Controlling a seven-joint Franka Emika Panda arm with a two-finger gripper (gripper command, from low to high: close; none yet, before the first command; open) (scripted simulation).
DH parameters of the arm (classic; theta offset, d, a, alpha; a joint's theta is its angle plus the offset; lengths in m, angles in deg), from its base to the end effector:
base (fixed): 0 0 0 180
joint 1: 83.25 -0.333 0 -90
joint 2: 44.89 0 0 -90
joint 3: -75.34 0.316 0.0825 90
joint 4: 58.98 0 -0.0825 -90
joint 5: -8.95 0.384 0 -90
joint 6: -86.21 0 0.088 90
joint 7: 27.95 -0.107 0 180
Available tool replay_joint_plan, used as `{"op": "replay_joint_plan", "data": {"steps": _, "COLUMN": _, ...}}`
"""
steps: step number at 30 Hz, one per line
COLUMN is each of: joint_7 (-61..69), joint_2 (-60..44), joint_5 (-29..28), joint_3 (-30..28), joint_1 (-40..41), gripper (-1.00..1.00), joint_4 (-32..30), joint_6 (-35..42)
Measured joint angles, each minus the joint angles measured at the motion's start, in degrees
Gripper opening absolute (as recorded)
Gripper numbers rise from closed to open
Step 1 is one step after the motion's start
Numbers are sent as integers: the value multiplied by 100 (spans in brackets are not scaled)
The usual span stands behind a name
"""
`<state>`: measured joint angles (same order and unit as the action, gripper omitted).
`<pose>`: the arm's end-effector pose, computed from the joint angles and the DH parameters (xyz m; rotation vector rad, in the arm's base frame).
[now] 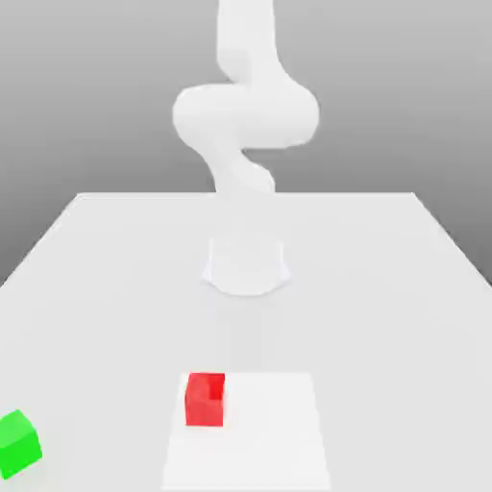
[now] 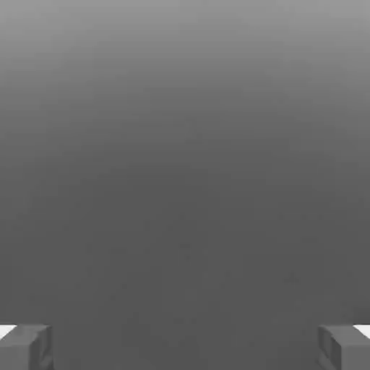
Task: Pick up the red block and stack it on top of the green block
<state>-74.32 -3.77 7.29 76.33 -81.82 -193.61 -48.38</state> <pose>0.3793 -0.0012 0.6613 -2.5190 1.0715 -0.9661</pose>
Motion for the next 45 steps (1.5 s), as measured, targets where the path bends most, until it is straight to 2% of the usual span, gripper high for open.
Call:
{"op": "replay_joint_plan", "data": {"steps": 8, "joint_7": -152, "joint_2": -1781, "joint_5": -532, "joint_3": 54, "joint_1": 392, "gripper": 0, "joint_4": -1009, "joint_6": -1018}}
{"op": "replay_joint_plan", "data": {"steps": 12, "joint_7": -97, "joint_2": -2634, "joint_5": -612, "joint_3": -54, "joint_1": 506, "gripper": 0, "joint_4": -1503, "joint_6": -1524}}
{"op": "replay_joint_plan", "data": {"steps": 16, "joint_7": 155, "joint_2": -3450, "joint_5": -419, "joint_3": -198, "joint_1": 537, "gripper": 0, "joint_4": -1997, "joint_6": -2036}}
{"op": "replay_joint_plan", "data": {"steps": 19, "joint_7": 546, "joint_2": -4038, "joint_5": 19, "joint_3": -221, "joint_1": 562, "gripper": 0, "joint_4": -2340, "joint_6": -2429}}
{"op": "replay_joint_plan", "data": {"steps": 25, "joint_7": 726, "joint_2": -5241, "joint_5": 251, "joint_3": -141, "joint_1": 612, "gripper": 0, "joint_4": -2283, "joint_6": -3431}}
{"op": "replay_joint_plan", "data": {"steps": 26, "joint_7": 730, "joint_2": -5437, "joint_5": 249, "joint_3": -141, "joint_1": 613, "gripper": -100, "joint_4": -2259, "joint_6": -3596}}
{"op": "replay_joint_plan", "data": {"steps": 33, "joint_7": 715, "joint_2": -5480, "joint_5": 236, "joint_3": -141, "joint_1": 612, "gripper": -100, "joint_4": -2254, "joint_6": -3632}}
{"op": "replay_joint_plan", "data": {"steps": 39, "joint_7": 684, "joint_2": -4405, "joint_5": 190, "joint_3": -137, "joint_1": 632, "gripper": -100, "joint_4": -2408, "joint_6": -2713}}
{"op": "replay_joint_plan", "data": {"steps": 45, "joint_7": -326, "joint_2": -4477, "joint_5": 430, "joint_3": -357, "joint_1": 1068, "gripper": -100, "joint_4": -1762, "joint_6": -2145}}
